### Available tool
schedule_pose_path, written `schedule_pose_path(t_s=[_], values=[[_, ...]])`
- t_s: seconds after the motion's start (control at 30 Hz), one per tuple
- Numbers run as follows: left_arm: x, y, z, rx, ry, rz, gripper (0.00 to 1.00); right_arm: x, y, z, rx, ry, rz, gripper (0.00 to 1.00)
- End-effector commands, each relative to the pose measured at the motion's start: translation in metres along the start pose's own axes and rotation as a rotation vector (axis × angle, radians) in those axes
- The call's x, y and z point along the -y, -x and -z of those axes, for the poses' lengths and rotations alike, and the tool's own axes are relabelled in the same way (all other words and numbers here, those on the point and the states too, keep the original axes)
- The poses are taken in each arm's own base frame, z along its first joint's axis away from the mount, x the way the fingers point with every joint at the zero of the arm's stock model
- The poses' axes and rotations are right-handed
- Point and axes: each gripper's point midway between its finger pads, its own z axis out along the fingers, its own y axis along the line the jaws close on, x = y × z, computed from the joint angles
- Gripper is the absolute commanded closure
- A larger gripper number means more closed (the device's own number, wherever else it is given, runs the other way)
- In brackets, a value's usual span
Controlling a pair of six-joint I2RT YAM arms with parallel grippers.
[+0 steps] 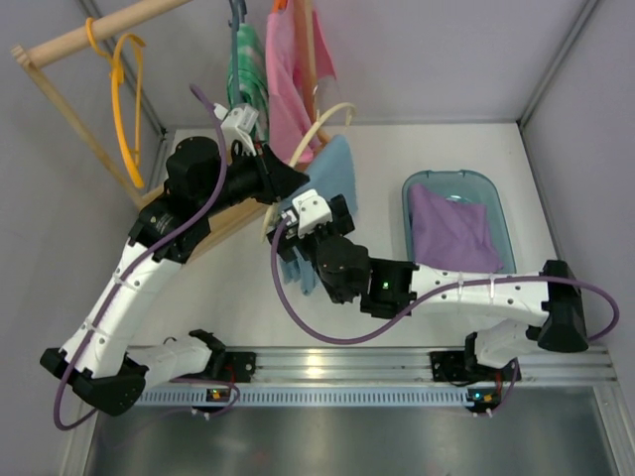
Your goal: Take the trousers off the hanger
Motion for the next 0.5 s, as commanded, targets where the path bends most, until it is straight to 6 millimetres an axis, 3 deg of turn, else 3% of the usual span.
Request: schedule_pose_path(t_s=[0.0,0.37,0.47], values=[[0.058,0.083,0.033,0.317,-0.167,-0.14,1.0,-0.006,0.001,-0.002,-0.006,0.004,-0.029,0.04],[0.062,0.087,0.049,0.353,-0.169,-0.145,1.0,-0.005,-0.031,-0.023,-0.072,-0.041,0.027,0.18],[0.059,0.083,0.05,0.352,-0.16,-0.145,1.0,0.001,-0.03,-0.03,-0.065,-0.07,0.023,0.35]])
